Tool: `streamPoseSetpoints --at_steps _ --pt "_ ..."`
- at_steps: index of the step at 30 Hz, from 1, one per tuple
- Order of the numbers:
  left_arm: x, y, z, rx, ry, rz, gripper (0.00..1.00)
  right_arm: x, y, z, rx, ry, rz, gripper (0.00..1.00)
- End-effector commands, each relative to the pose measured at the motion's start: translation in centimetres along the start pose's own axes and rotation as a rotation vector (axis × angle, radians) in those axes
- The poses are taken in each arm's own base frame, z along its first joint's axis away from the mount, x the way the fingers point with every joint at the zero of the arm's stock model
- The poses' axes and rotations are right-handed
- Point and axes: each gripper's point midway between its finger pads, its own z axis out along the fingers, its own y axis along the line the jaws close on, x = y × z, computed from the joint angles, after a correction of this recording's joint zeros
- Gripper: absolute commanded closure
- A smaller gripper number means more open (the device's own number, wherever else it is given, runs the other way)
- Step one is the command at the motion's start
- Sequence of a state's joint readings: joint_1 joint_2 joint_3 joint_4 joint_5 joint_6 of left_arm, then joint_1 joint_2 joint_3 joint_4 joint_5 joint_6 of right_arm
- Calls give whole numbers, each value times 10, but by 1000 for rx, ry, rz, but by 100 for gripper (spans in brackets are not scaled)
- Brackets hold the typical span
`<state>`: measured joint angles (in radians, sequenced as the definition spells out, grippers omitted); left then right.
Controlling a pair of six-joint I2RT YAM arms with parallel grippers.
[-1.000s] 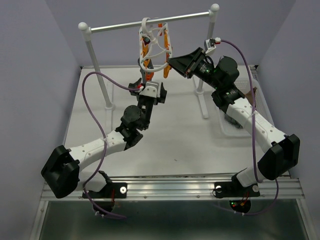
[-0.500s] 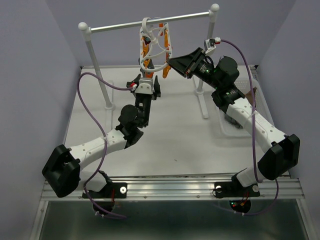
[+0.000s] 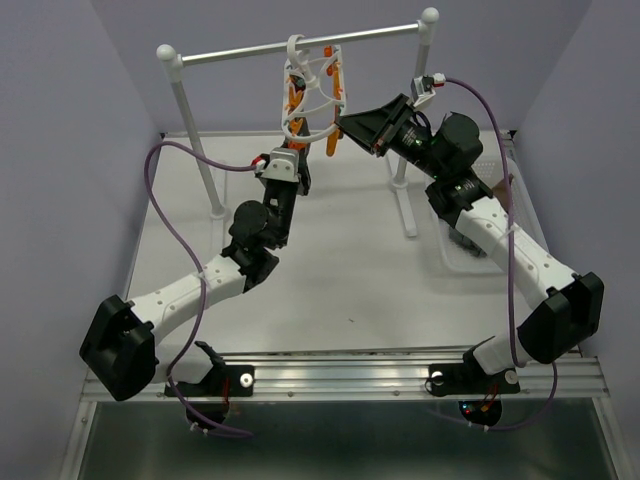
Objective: Clip the socks to the hanger
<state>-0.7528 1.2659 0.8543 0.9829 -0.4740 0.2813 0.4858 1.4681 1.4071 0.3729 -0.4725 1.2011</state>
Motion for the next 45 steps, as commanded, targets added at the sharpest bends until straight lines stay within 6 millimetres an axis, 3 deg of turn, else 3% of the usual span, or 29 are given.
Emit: streamPoseSetpoints --at_steps 1,6,8,9,13,20,29,31,35,42,45 --pt "-49 6 4 -9 -114 -57 51 4 35 -10 -88 16 -55 72" --pt "-52 3 4 14 -120 -53 50 5 33 -9 -87 20 -58 72" --pt "-54 4 5 3 -122 -51 44 5 32 -9 -84 21 -59 72" --pt "-54 4 6 2 -124 -48 36 5 32 -9 -85 22 -57 72" --pt "-57 -2 8 33 -141 -39 24 6 30 -8 -83 26 -54 72" --pt "-62 0 14 5 -178 -32 28 6 30 -7 -82 29 -49 72" --pt "-65 7 19 -49 -212 -11 40 6 30 -5 -85 37 -48 72" --pt "-64 5 20 -45 -211 -10 50 6 30 -5 -85 37 -49 72" --pt "-65 4 19 -35 -211 -31 56 7 26 -4 -79 39 -46 72" --pt "-64 5 16 -44 -163 -124 76 6 26 -4 -76 37 -53 72" --pt "-62 5 17 -49 -116 -172 97 6 26 -4 -75 34 -58 73"
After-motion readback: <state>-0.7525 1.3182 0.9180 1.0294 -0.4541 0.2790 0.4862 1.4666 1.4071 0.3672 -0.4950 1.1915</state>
